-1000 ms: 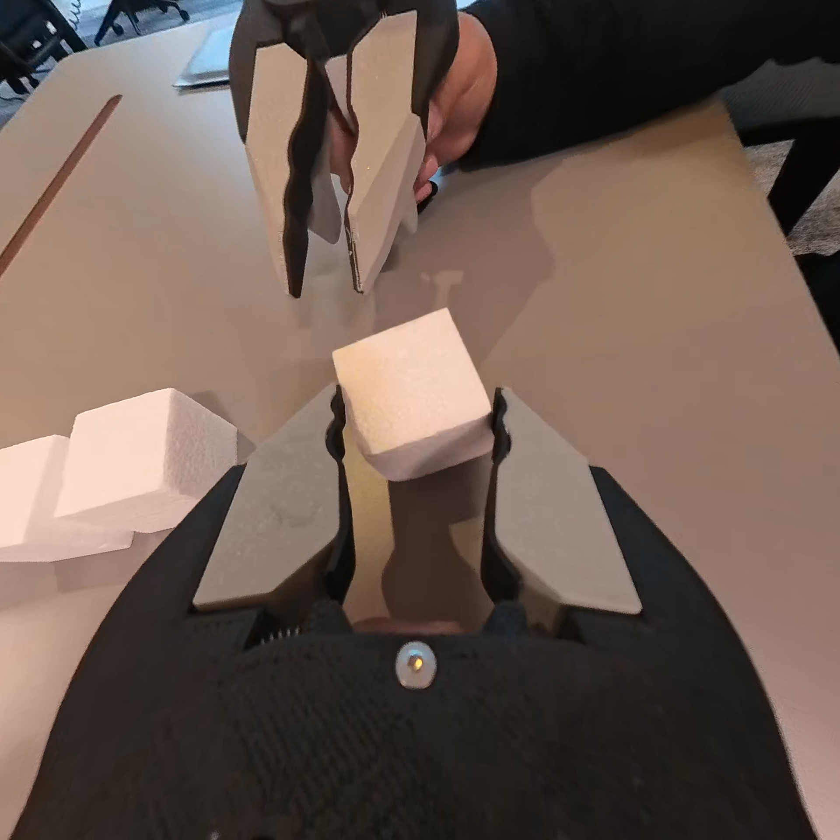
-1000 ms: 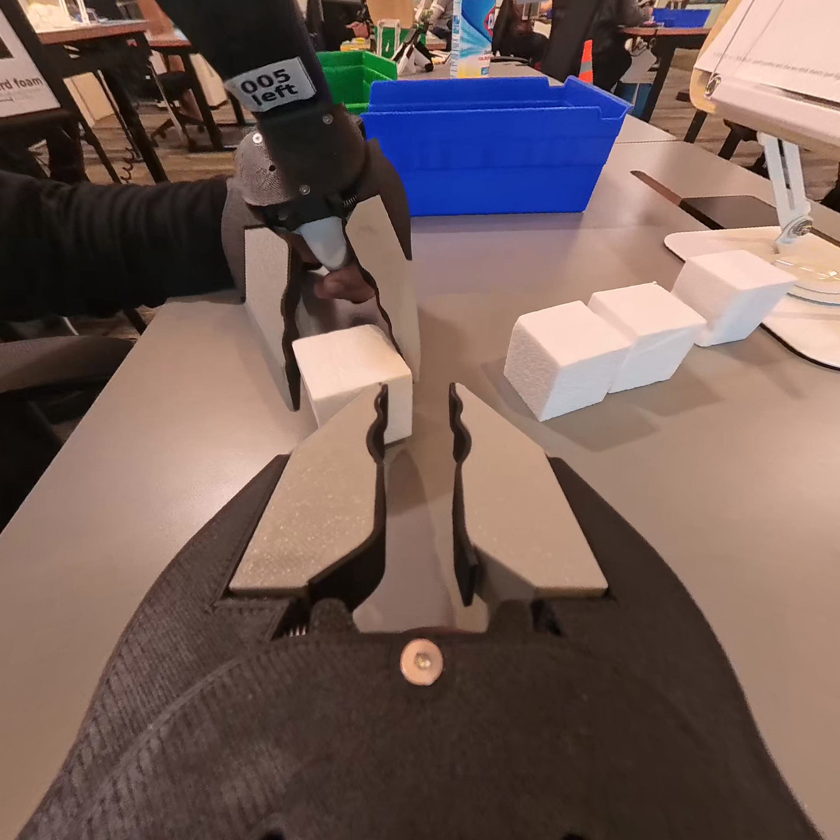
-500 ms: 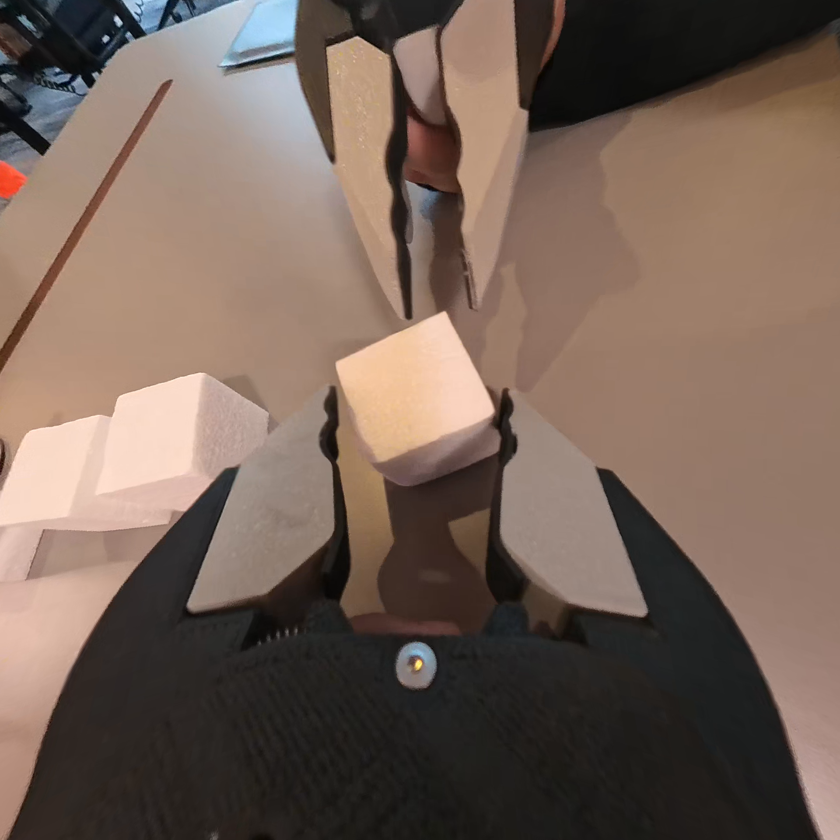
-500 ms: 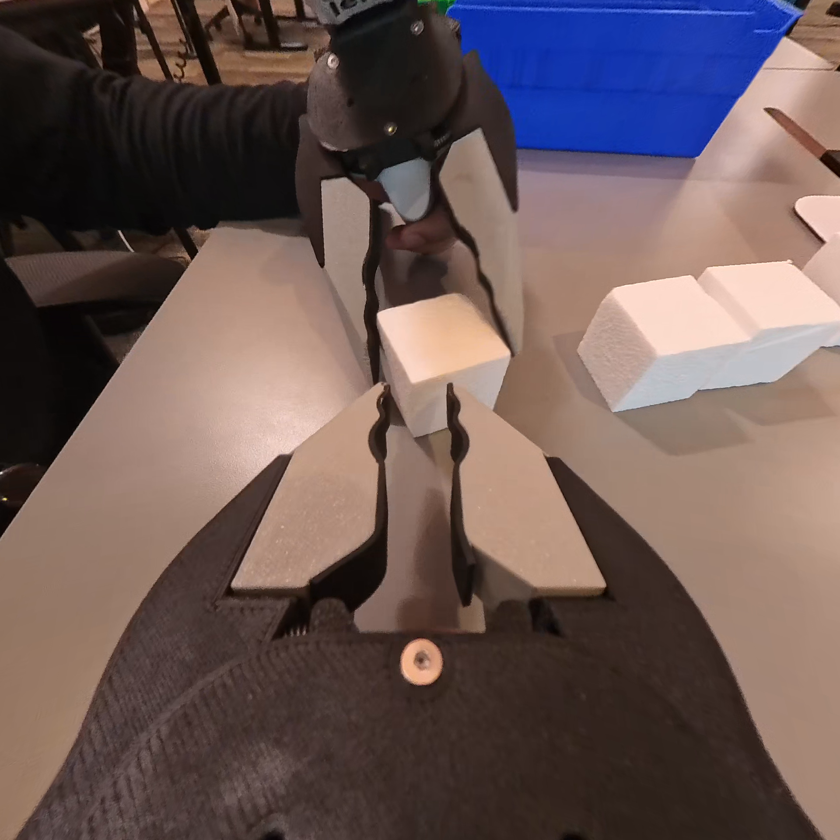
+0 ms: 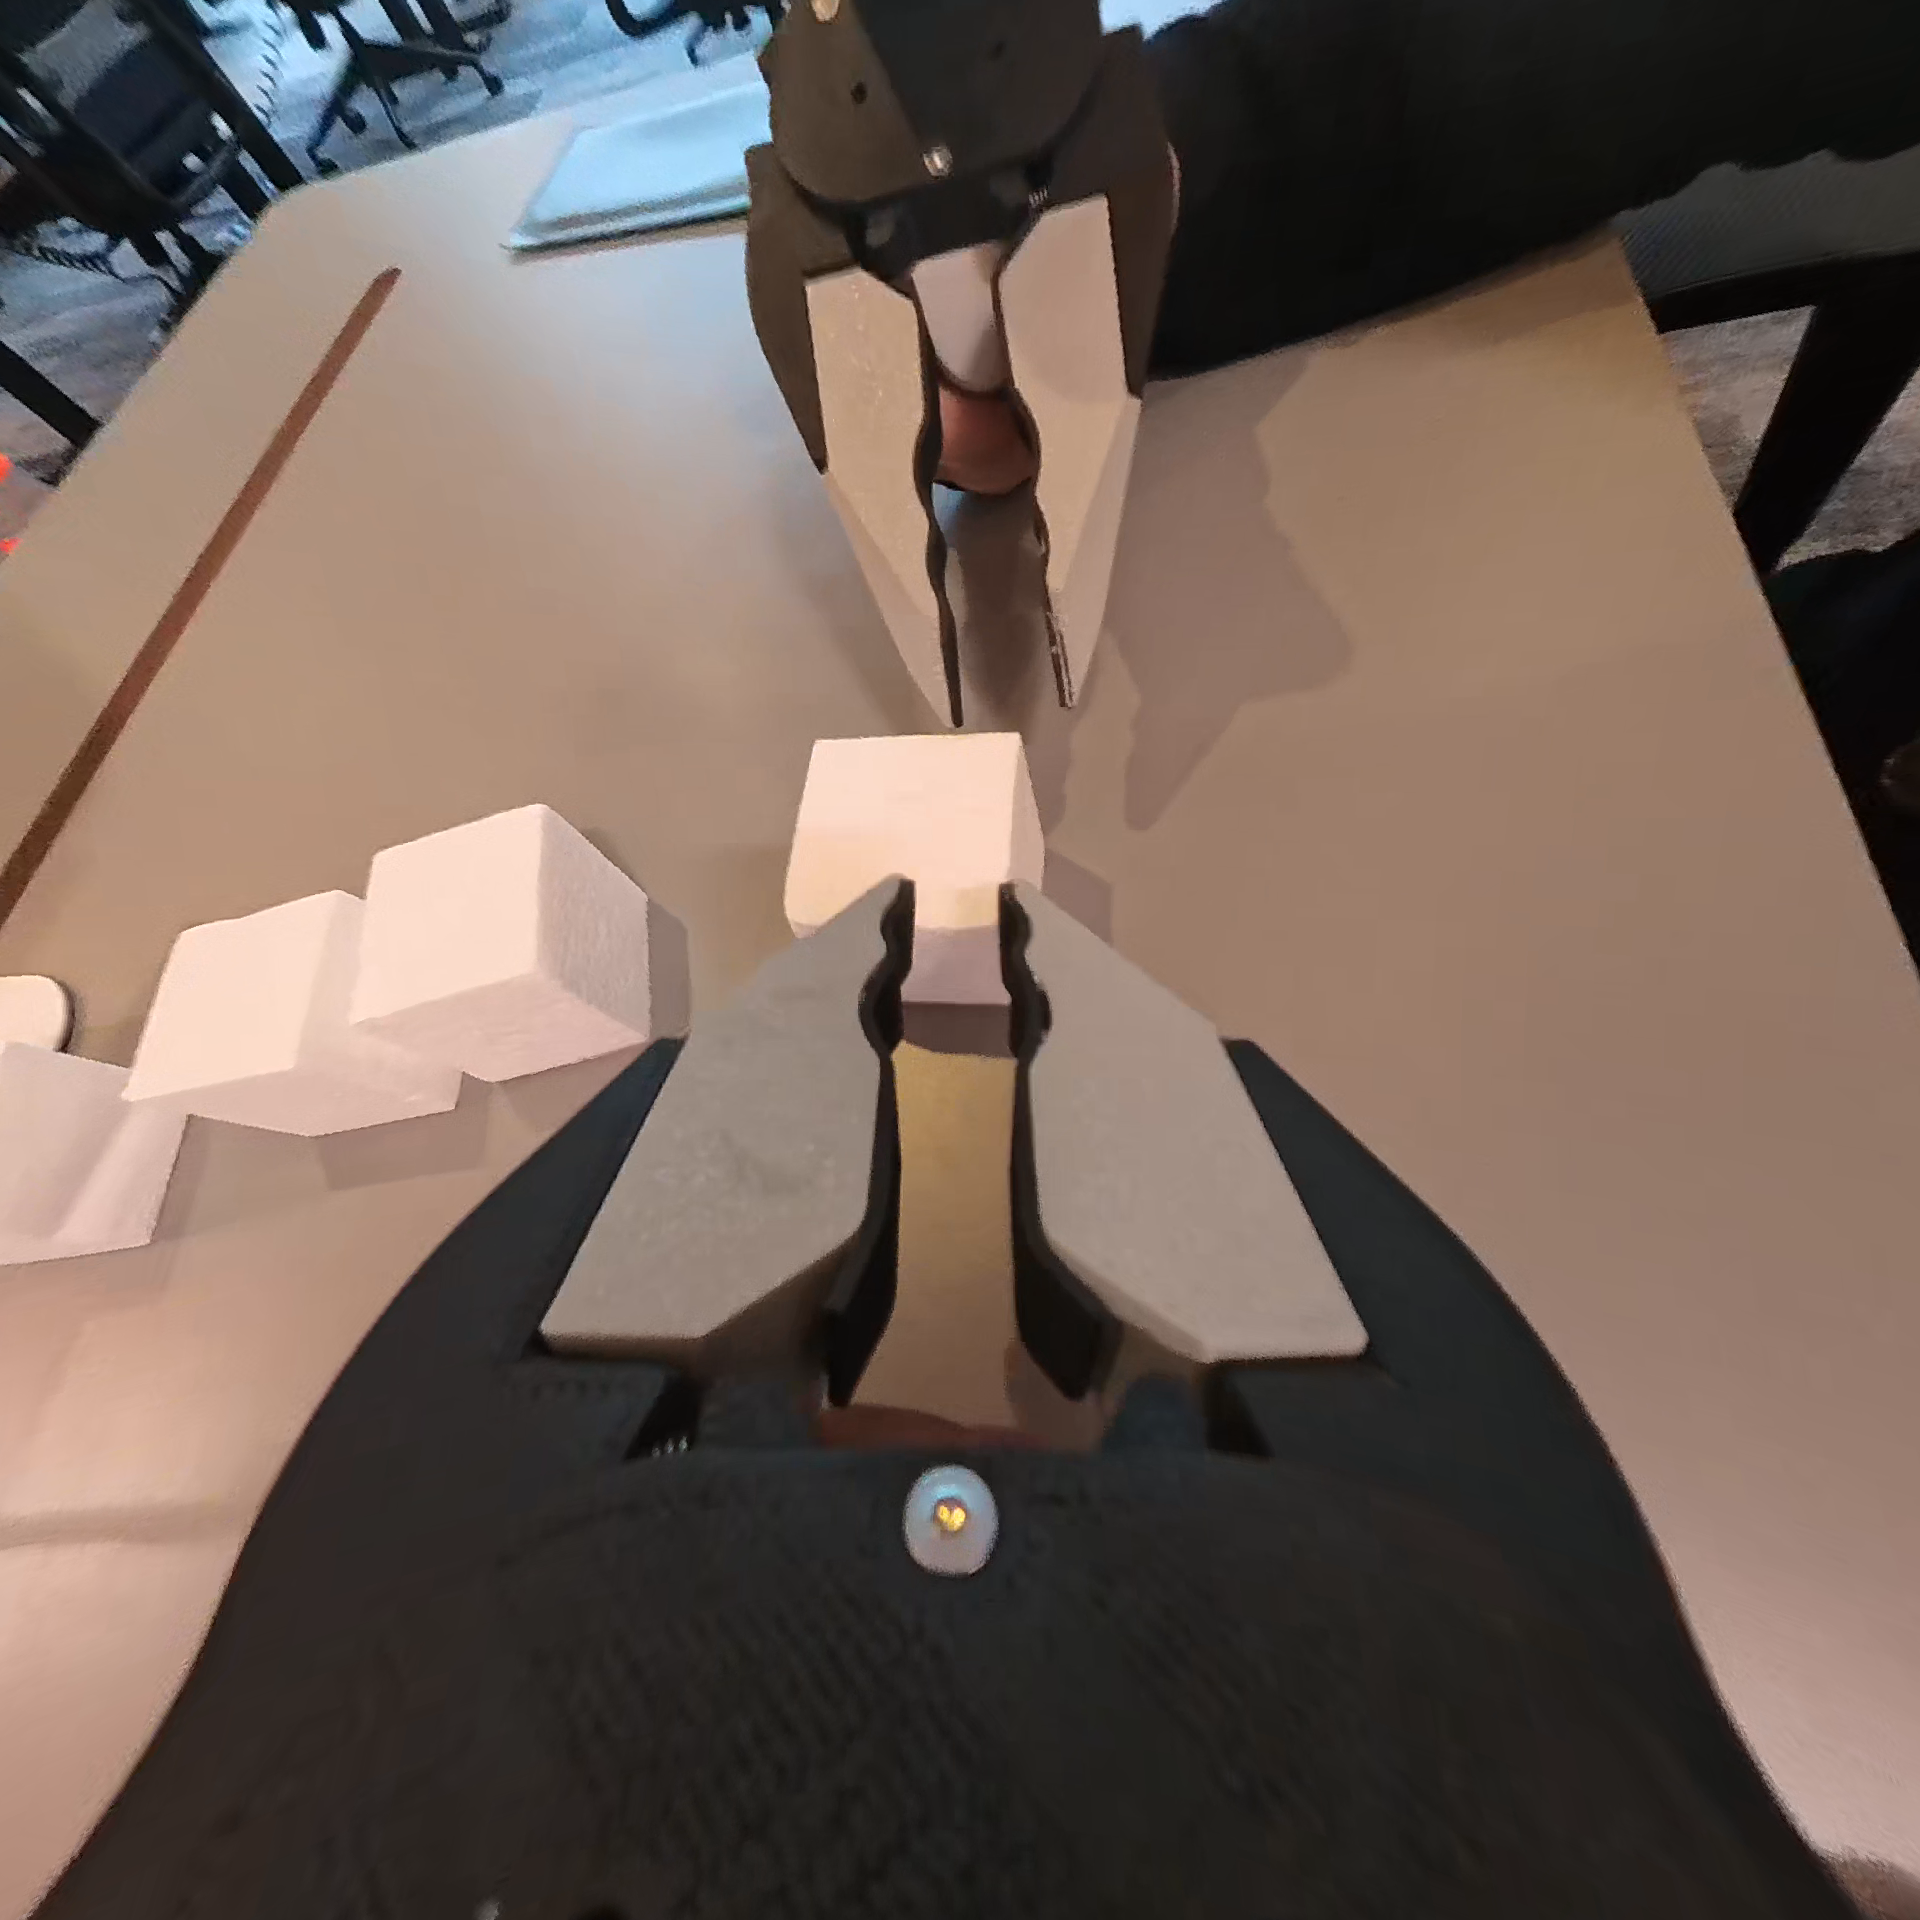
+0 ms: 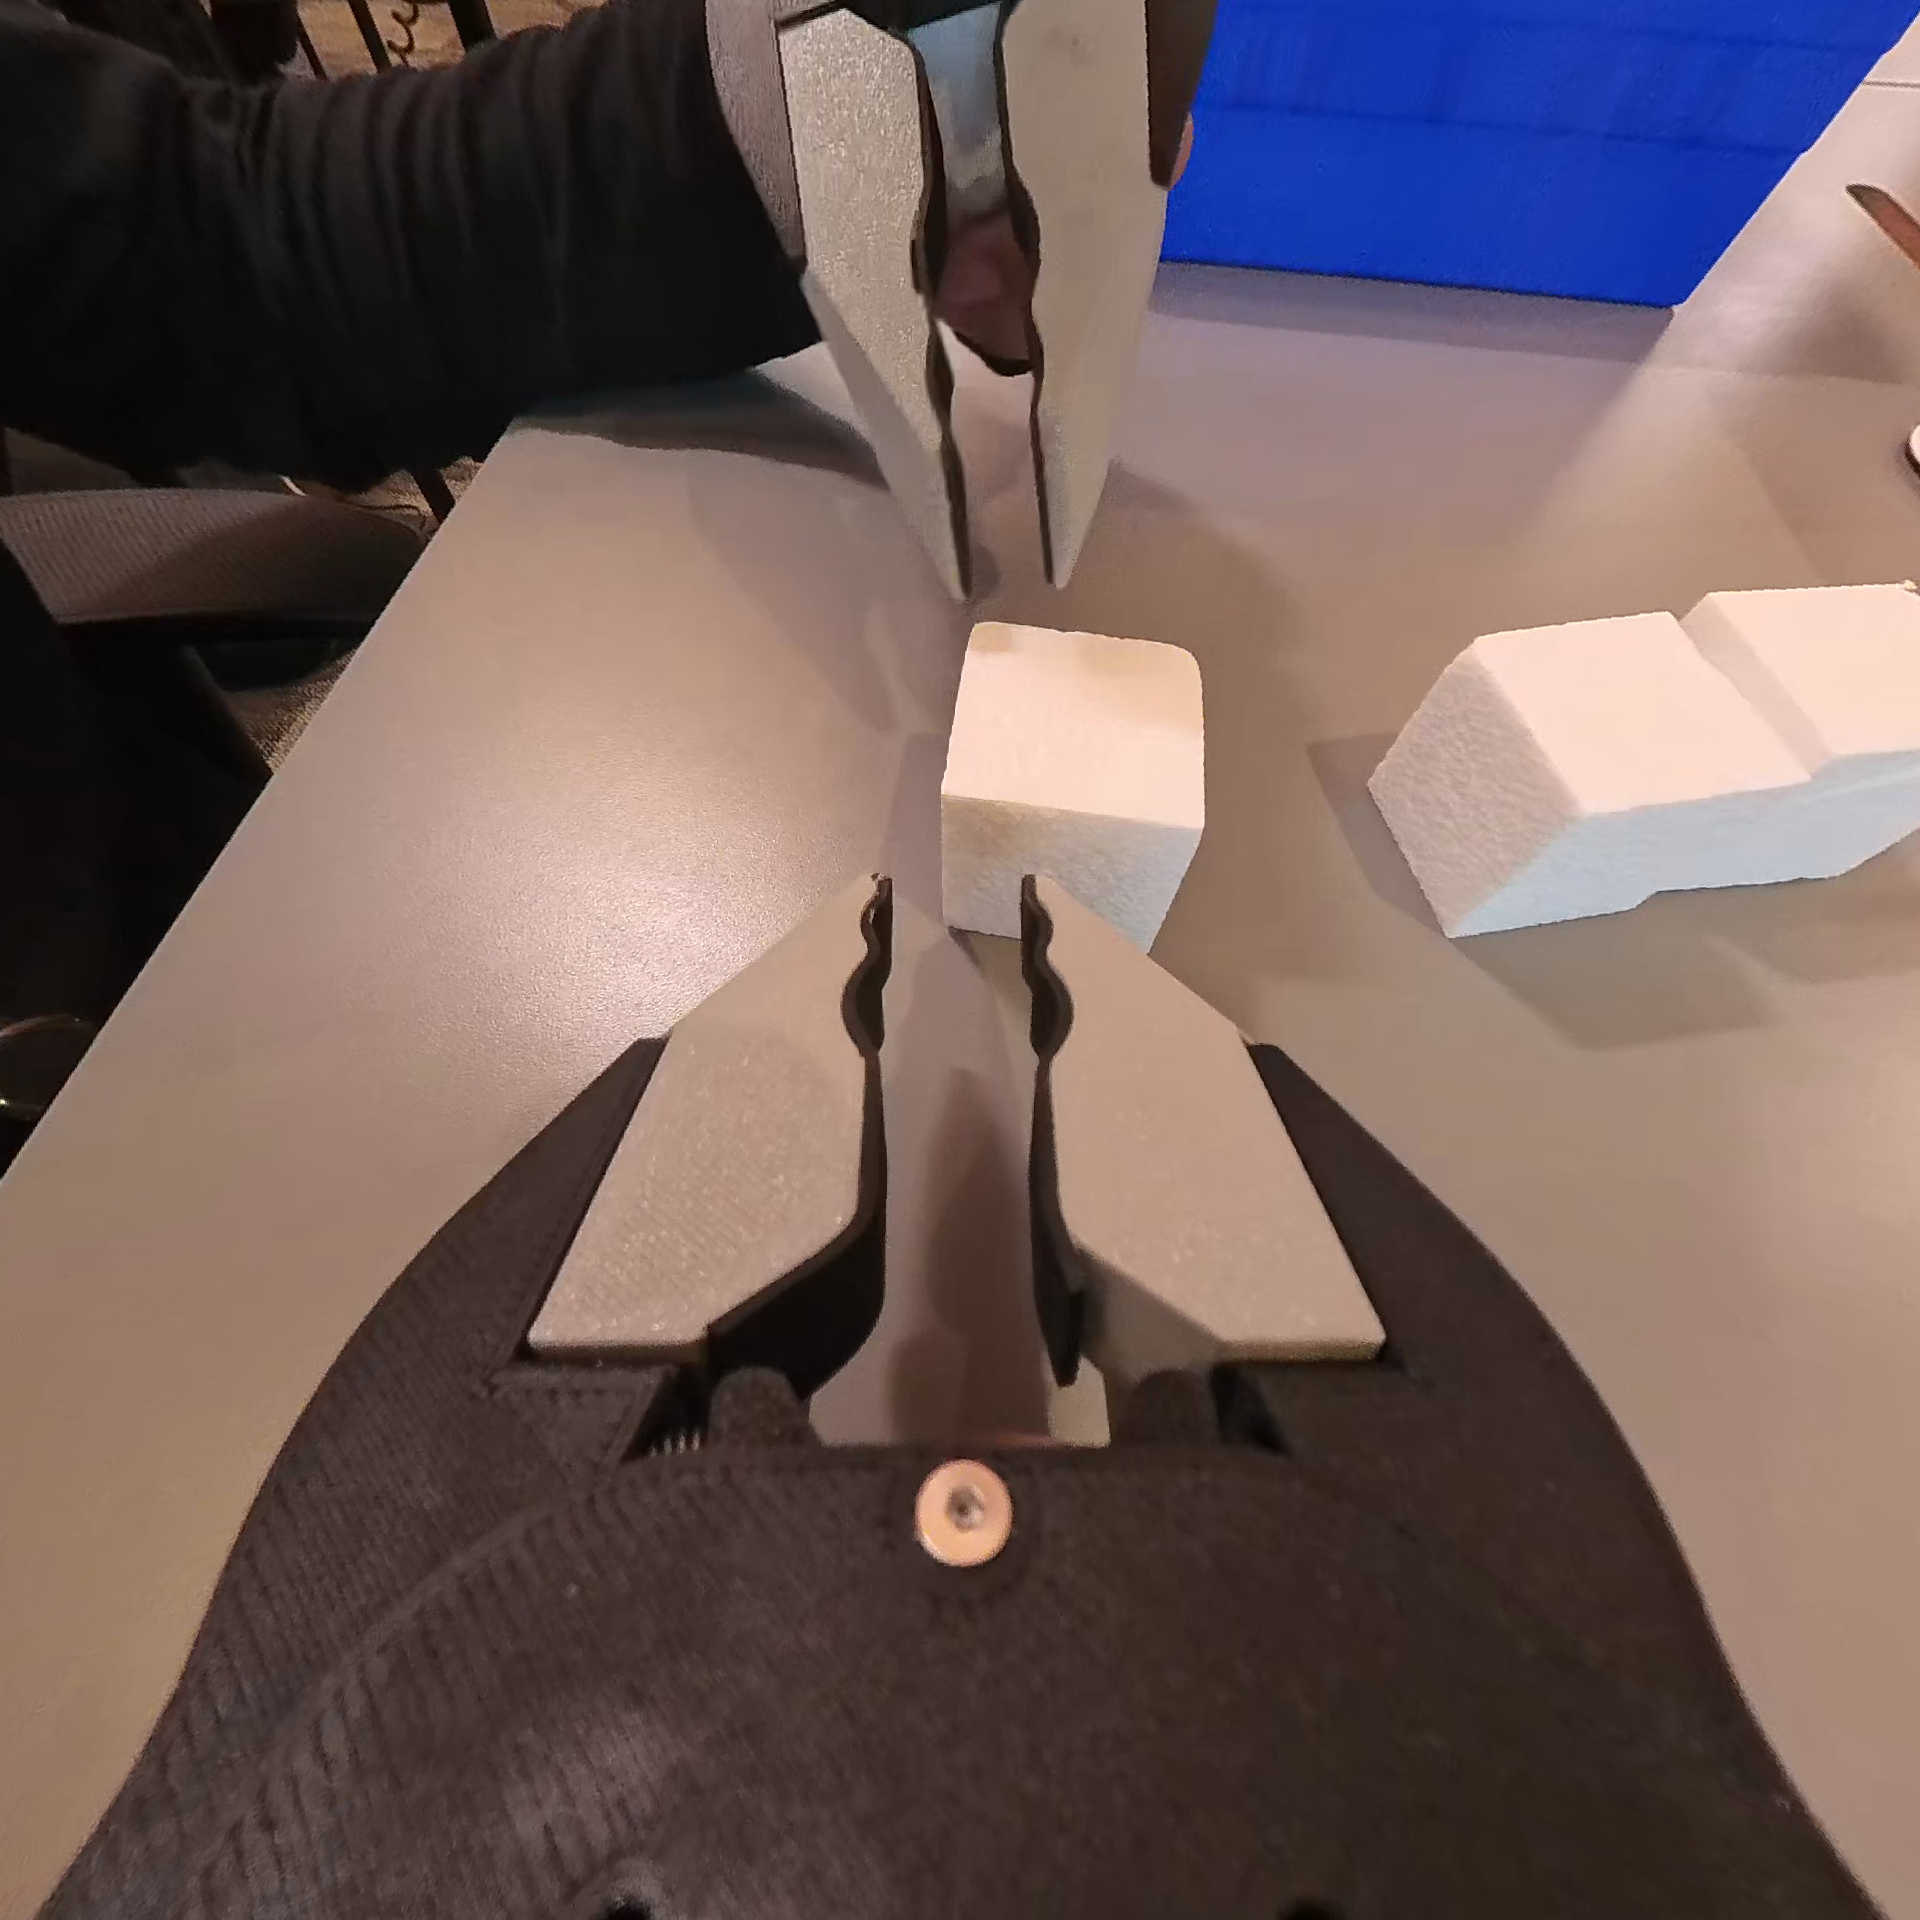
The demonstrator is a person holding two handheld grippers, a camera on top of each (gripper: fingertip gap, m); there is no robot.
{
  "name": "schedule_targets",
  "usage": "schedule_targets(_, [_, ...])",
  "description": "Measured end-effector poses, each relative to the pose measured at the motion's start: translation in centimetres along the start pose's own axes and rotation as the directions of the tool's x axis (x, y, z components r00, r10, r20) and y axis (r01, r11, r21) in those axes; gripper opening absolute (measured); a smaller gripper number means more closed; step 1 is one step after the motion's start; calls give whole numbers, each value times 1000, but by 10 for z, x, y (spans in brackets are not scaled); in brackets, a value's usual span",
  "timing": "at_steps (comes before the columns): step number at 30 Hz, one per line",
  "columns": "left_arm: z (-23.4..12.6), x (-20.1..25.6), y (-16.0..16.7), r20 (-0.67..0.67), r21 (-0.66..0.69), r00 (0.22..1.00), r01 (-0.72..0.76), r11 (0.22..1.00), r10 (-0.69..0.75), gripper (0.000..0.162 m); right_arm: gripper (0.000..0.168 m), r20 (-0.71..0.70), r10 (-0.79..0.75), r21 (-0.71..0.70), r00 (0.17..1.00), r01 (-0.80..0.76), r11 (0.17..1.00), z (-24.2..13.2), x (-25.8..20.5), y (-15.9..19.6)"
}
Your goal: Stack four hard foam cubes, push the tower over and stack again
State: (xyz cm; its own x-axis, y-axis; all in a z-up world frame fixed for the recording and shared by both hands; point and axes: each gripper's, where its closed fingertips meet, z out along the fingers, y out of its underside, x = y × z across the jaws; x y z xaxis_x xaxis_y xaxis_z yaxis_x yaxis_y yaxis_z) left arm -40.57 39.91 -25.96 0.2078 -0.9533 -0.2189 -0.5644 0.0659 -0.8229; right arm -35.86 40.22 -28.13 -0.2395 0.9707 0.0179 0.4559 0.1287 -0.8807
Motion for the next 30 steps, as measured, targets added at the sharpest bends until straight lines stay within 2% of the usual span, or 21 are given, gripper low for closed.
schedule_targets(3, [5,8,10,-37,-52,999,-19,998,18,22,22,-2,3,1,1000,-3,1000,0,1,0])
schedule_targets(12, [-6,1,11,-26,-22,1000,16,1000,-17,18,25,-6,1,10,1000,-1,1000,-1,1,-1])
schedule_targets(17, [-5,2,15,-28,-48,999,14,999,-15,15,25,-26,-4,2,1000,4,1000,-2,4,0])
schedule_targets(21, [4,1,33,-32,-126,999,30,992,-34,14,23,-87,4,-18,996,-6,1000,-1,14,3])
schedule_targets(30, [27,8,43,-48,-197,999,14,980,-24,23,22,-172,-28,-25,985,24,999,4,24,0])
